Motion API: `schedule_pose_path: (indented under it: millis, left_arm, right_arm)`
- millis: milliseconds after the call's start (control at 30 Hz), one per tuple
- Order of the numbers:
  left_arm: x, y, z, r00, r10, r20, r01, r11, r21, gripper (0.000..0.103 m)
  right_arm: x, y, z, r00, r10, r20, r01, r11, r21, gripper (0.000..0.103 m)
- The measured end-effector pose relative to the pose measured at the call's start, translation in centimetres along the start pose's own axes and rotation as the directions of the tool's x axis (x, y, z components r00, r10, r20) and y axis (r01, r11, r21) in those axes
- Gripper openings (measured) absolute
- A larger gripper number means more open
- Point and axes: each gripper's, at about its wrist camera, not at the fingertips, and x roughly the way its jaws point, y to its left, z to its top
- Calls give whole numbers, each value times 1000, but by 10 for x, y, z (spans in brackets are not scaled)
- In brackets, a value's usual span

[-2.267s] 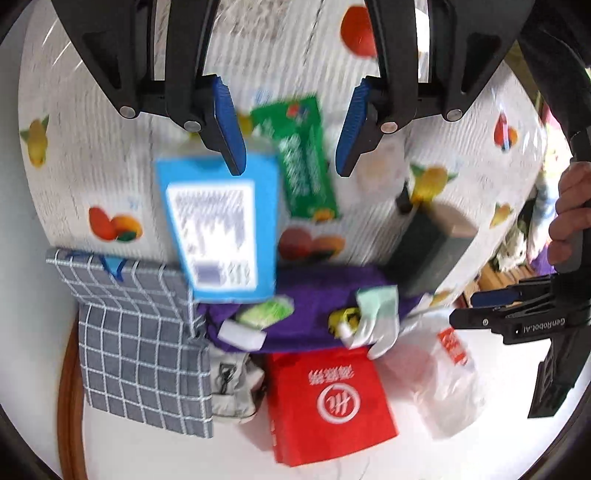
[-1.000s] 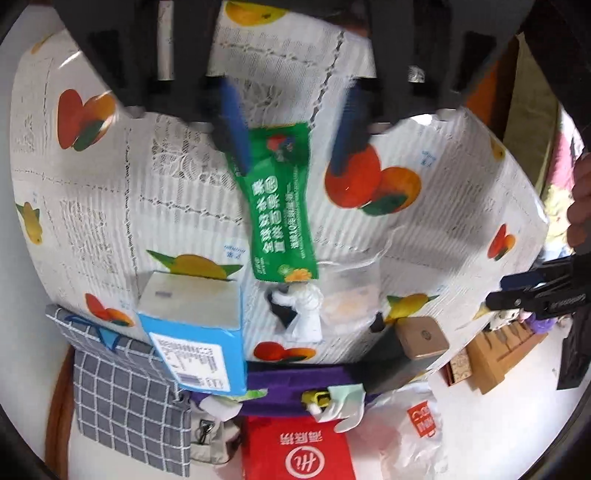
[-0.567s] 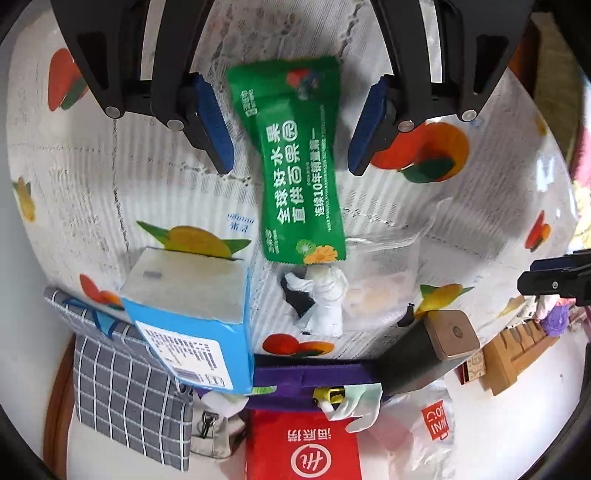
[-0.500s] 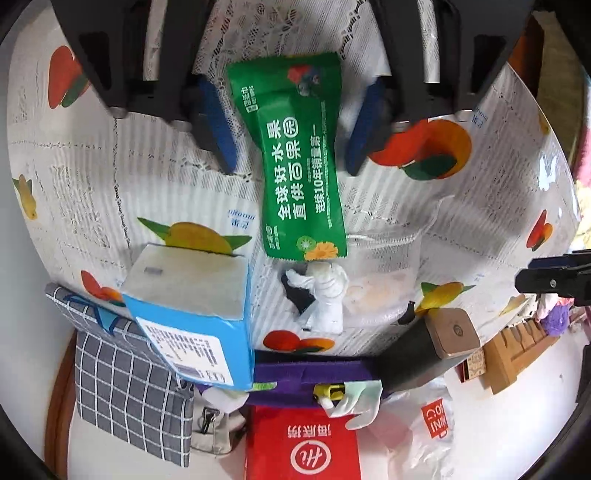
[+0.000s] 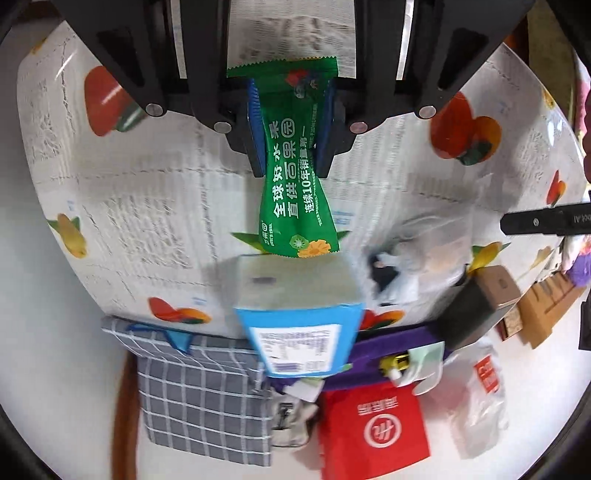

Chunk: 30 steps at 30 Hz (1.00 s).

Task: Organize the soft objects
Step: 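Grasp the green snack bag with the right tool while the left tool grasps the white mesh bag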

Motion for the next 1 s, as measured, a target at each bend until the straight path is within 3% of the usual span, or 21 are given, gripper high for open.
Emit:
schedule_pose_path:
  millis: [167,367,400,467,500,533,633,733,1000]
  left_arm:
    - [15,-22,2,1000,4,-23,-3,999,47,59]
    - [29,-43,4,996,92,-7,-90,987,133,59]
    - [31,-46,4,994,109,1,-108,983,148,57]
    - [31,-49,3,990,140,25,-142,976,166,35]
    - [31,-50,3,990,138,27,-141,975,171,30]
    - [29,-49,4,992,127,25,-130,976,172,21]
    - [24,-40,4,997,70,14,-71,987,147,8]
    - [15,-28,1,1000,20,17,-22,993,113,6]
    - [-24,11,-16,998,30,55,-34,997,66,6]
  right_arm:
    - [4,-7,-5,999,33,14,-33,999,14,29]
    - [6,-4,-8,999,29,40,-28,999,-15,32]
    - [6,-4,-8,999,29,42,-29,999,-14,33]
    - [7,-4,-7,998,29,49,-28,1000,-13,33]
    - [7,-4,-7,998,29,52,-29,999,-13,34]
    - [7,-3,-7,998,29,55,-28,1000,-14,36]
    - [8,-2,-7,998,26,61,-25,1000,-17,37]
    - [8,-2,-7,998,26,61,-25,1000,-5,37]
    - [6,-2,-6,999,12,40,-13,1000,15,36]
